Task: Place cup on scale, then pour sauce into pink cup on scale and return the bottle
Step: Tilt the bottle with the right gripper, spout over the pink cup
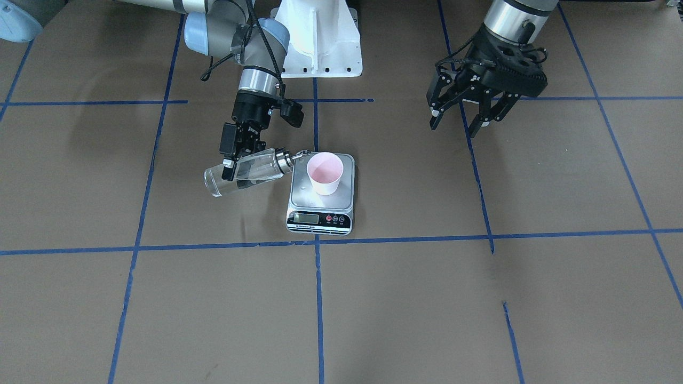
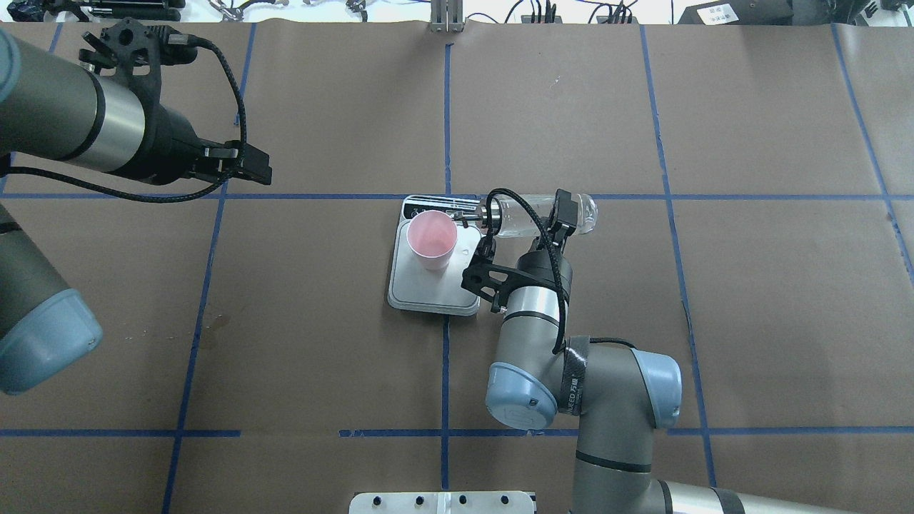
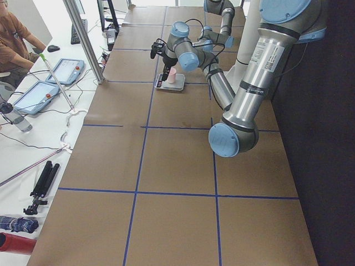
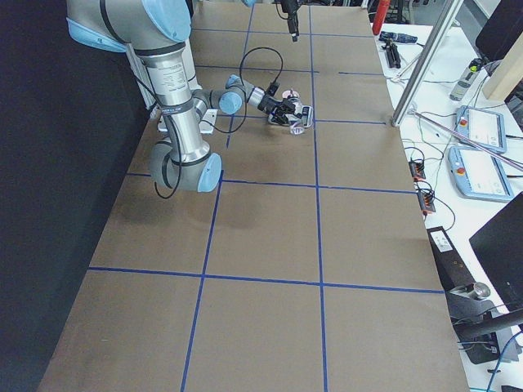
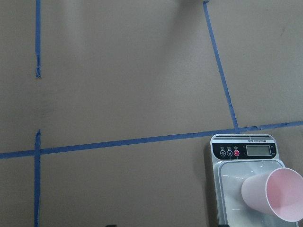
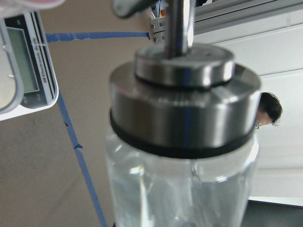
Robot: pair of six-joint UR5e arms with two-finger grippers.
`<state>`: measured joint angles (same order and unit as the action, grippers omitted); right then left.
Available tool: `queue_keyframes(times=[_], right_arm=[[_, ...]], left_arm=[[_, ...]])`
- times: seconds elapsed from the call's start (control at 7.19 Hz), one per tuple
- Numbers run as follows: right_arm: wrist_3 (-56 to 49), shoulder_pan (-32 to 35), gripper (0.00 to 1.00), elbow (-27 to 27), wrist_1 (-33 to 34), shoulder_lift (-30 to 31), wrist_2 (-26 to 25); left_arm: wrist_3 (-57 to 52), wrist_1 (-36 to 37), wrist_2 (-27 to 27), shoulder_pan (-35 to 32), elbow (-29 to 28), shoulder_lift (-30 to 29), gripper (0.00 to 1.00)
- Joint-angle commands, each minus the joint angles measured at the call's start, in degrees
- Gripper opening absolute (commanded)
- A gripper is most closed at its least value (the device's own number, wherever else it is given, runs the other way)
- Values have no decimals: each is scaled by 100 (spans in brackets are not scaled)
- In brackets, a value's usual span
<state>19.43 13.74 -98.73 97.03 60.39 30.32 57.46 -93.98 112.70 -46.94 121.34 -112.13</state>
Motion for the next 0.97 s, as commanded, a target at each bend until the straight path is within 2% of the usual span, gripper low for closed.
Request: queue_keyframes(times=[0.0, 0.14, 0.42, 0.83], right_arm=[[-500, 32, 0, 29, 0, 0, -96], [-815, 41, 0, 64, 0, -79, -201], [-870, 59, 0, 519, 0, -430, -272], [-1597, 59, 0, 548, 0, -378, -623]], left_arm=[[2, 2, 7, 1, -14, 7, 78], [-7, -7, 7, 10, -22, 7, 78], [-7, -7, 7, 10, -23, 7, 79], [-7, -7, 7, 10, -23, 7, 79]])
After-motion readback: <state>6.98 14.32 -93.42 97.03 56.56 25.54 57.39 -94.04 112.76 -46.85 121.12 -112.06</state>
